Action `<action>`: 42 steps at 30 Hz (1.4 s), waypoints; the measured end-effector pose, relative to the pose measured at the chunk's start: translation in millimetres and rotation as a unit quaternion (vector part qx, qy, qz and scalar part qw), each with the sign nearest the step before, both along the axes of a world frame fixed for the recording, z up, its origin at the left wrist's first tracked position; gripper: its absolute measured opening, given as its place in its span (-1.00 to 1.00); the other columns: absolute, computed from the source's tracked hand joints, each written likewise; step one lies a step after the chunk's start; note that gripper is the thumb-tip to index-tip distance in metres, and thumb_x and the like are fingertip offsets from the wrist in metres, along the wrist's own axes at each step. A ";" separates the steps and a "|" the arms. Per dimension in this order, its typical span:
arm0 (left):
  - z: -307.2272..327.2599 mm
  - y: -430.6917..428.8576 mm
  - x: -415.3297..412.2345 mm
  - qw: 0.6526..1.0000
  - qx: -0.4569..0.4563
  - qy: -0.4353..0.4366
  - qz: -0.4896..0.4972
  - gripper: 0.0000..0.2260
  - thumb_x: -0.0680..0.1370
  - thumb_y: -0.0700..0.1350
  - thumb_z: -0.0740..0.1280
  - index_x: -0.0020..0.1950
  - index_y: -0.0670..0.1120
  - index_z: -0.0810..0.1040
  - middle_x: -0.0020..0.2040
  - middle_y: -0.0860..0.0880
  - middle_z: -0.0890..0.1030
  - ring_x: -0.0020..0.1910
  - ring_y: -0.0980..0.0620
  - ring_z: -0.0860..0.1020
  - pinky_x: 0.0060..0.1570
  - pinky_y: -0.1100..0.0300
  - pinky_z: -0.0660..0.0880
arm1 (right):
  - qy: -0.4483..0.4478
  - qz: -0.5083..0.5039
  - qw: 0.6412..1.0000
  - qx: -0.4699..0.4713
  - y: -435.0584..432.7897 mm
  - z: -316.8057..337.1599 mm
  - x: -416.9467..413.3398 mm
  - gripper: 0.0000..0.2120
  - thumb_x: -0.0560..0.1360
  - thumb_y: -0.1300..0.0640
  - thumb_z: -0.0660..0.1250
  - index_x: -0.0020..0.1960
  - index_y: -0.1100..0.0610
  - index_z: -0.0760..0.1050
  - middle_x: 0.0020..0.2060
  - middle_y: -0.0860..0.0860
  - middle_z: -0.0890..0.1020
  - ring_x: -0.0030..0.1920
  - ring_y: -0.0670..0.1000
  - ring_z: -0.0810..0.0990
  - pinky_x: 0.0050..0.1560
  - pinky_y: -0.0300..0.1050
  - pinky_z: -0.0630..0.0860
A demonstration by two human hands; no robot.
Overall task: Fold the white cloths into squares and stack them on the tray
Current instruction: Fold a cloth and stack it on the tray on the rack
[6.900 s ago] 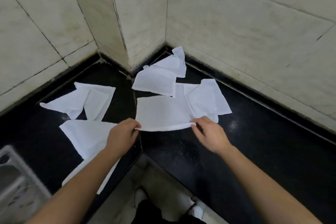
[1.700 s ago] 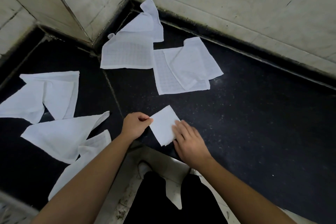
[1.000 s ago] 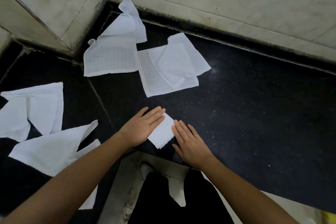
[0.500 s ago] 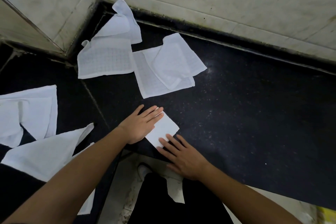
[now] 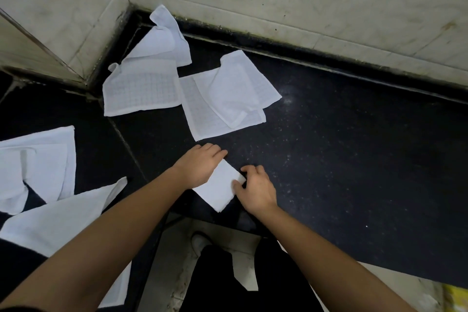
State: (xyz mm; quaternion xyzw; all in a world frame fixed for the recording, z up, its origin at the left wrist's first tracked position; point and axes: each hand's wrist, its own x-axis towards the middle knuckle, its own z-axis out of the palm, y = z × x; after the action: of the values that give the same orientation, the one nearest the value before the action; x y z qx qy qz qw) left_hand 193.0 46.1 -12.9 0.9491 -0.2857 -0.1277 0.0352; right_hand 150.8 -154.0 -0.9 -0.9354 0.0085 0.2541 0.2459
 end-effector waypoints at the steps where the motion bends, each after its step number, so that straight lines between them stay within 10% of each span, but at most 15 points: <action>1: 0.9 -2.3 2.6 1.000 0.030 -0.002 -0.005 -0.52 0.53 -0.25 0.27 0.47 -0.13 0.38 0.26 -0.11 0.51 0.22 -0.11 0.48 0.14 0.03 0.47 | 0.020 -0.012 1.000 -0.002 3.8 0.2 4.8 -0.64 0.54 -0.07 0.29 0.29 0.04 0.46 0.20 0.03 0.43 0.19 0.07 0.48 0.08 -0.07 0.47; 7: 25.8 -2.2 1.5 0.995 0.087 0.054 0.016 -0.79 0.56 -0.18 0.22 0.15 -0.10 0.56 0.15 -0.06 0.45 0.15 -0.07 0.43 -0.01 0.12 0.34 | 0.111 -0.060 0.986 0.107 1.0 7.4 26.3 -0.92 0.46 0.07 0.41 -0.09 -0.01 0.52 -0.09 -0.07 0.60 -0.07 -0.05 0.58 -0.15 -0.23 0.50; 15: 125.5 34.8 -1.7 0.928 -0.187 0.187 0.263 -0.95 0.47 0.00 0.47 -0.16 0.11 0.61 -0.19 0.12 0.65 -0.18 0.16 0.59 -0.11 0.16 0.55 | 0.095 0.026 0.955 0.281 -15.4 91.4 64.5 -0.90 0.43 0.06 0.55 -0.07 0.02 0.74 -0.11 0.01 0.74 -0.15 -0.15 0.62 -0.06 -0.24 0.51; 23: 200.3 23.8 -13.4 0.693 -0.551 0.250 0.392 -0.84 0.54 -0.13 0.41 0.08 -0.17 0.65 0.02 -0.13 0.70 0.07 -0.10 0.66 0.11 0.03 0.59 | 0.105 -0.074 0.886 0.445 -21.1 179.6 76.7 -0.80 0.54 0.01 0.42 -0.07 0.15 0.63 -0.05 0.02 0.72 -0.03 -0.06 0.67 0.07 -0.18 0.53; 27: 187.9 -5.9 -20.8 0.628 -0.605 0.275 0.405 -0.83 0.59 -0.12 0.35 0.12 -0.16 0.62 0.04 -0.09 0.71 0.06 -0.07 0.66 0.02 0.03 0.60 | 0.088 -0.150 0.867 0.466 -26.4 170.5 51.6 -0.71 0.63 -0.04 0.28 0.02 0.20 0.54 -0.09 0.06 0.71 -0.08 0.03 0.68 -0.01 -0.10 0.59; 31: 169.1 -39.9 -30.0 0.619 -0.602 0.299 0.407 -0.83 0.62 -0.09 0.32 0.15 -0.13 0.60 0.05 -0.07 0.71 0.08 -0.08 0.66 0.14 -0.10 0.58 | 0.044 -0.224 0.864 0.449 -47.5 147.0 17.3 -0.65 0.61 -0.09 0.28 0.03 0.23 0.51 -0.16 0.10 0.66 -0.21 0.04 0.59 -0.20 -0.07 0.53; 37: 191.2 -92.7 -35.1 0.656 -0.603 0.277 0.360 -0.84 0.60 -0.06 0.35 0.17 -0.02 0.58 0.01 -0.05 0.71 0.05 -0.06 0.67 0.10 -0.06 0.60 | -0.017 -0.213 0.847 0.487 -107.8 169.2 -14.9 -0.67 0.49 0.32 0.45 0.23 0.21 0.52 0.03 0.24 0.69 0.02 0.17 0.69 0.10 0.11 0.61; 42: 233.3 -172.1 -53.5 0.711 -0.591 0.285 0.252 -0.50 0.50 -0.28 0.45 0.35 0.10 0.42 0.09 -0.01 0.66 0.03 0.03 0.67 0.04 0.08 0.60 | -0.106 -0.242 0.837 0.480 -193.1 205.5 -47.4 -0.66 0.50 0.34 0.43 0.25 0.20 0.50 0.05 0.18 0.70 0.09 0.20 0.68 0.11 0.09 0.62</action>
State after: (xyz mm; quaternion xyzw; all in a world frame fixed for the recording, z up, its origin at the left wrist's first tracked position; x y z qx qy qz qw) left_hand 139.5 -126.0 220.4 0.6895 -0.0292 -0.1837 0.7000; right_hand 103.4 -347.1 204.6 -0.6893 0.0859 0.0583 0.7170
